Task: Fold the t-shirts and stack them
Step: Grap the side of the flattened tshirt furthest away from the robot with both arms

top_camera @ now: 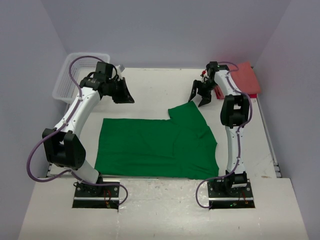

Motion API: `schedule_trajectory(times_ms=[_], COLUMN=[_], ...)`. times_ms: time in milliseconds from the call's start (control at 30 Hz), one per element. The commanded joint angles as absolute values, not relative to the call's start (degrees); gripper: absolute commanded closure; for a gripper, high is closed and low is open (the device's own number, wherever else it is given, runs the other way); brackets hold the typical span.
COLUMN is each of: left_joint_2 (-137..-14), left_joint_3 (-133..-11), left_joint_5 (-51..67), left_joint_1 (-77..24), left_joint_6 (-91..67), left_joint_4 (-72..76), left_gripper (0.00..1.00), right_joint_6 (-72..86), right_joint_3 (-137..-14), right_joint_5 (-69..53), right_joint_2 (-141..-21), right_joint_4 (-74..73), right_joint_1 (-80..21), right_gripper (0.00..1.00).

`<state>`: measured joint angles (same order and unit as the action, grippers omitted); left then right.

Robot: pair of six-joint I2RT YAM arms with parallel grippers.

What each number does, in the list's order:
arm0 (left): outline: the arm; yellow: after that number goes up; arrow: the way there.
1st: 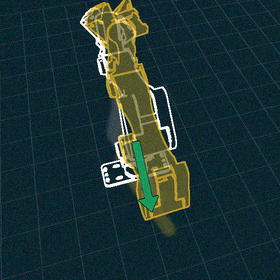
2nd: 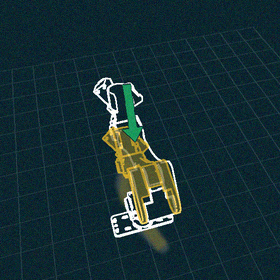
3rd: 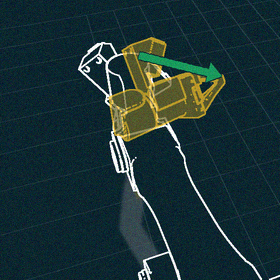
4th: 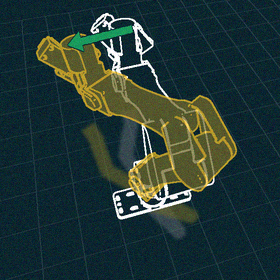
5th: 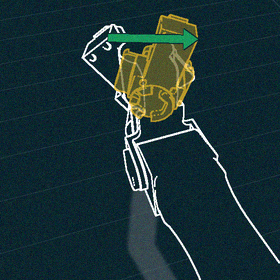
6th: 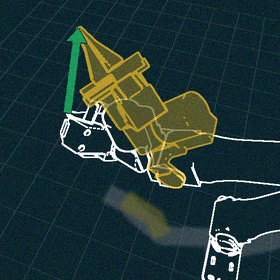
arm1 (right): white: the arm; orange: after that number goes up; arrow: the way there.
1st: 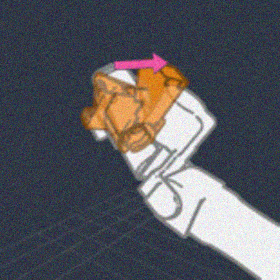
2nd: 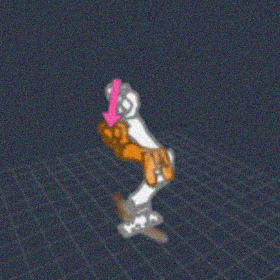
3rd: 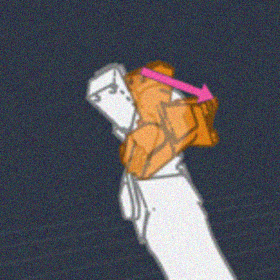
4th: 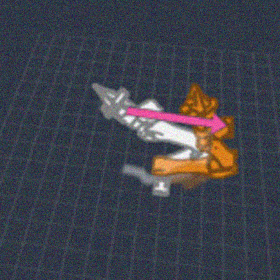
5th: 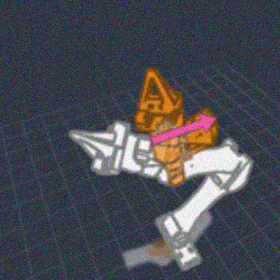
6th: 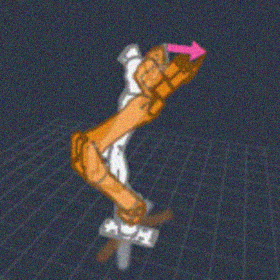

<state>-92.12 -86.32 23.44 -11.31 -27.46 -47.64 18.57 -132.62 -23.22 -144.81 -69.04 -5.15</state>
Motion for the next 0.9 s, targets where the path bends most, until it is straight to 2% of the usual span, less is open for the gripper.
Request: schedule_trajectory(times_ms=[0,200,500,633,667,733,767,867], left_joint_2=[-89.65,-89.82,-90.18,-89.3,-89.04,-88.86,-88.68,-87.98], left_joint_3=[-88.59,-91.76,-88.07,-87.28,-87.19,-86.84,-86.66,-85.96], left_joint_5=[28.12,28.92,30.23,30.24,30.06,29.71,29.79,29.8], left_joint_1=[-10.99,-10.9,-10.9,-10.9,-10.9,-10.9,-10.9,-10.9], left_joint_6=[-27.86,-27.25,-27.42,-27.77,-27.77,-27.86,-27.95,-27.95], left_joint_4=[-47.46,-48.96,-47.29,-46.93,-47.02,-47.02,-47.02,-47.02], left_gripper=[1.0,0.99,0.99,0.99,0.99,0.99,0.99,0.99], right_joint_6=[20.83,21.01,22.5,22.06,22.32,22.85,22.85,22.94], right_joint_3=[-132.72,-128.06,-128.4,-129.03,-129.37,-129.72,-130.25,-129.73], right_joint_5=[-29.79,-32.08,-30.42,-28.39,-28.21,-27.51,-27.34,-26.2], right_joint_2=[-146.42,-147.39,-145.98,-145.9,-145.72,-145.55,-145.63,-145.11], right_joint_4=[-71.37,-69.52,-66.7,-66.8,-66.8,-67.06,-67.23,-66.54], right_joint_1=[-5.89,-6.15,-6.24,-6.24,-6.24,-6.33,-6.24,-6.42], right_gripper=[0.31,0.36,0.41,0.54,0.64,0.74,0.86,0.97])
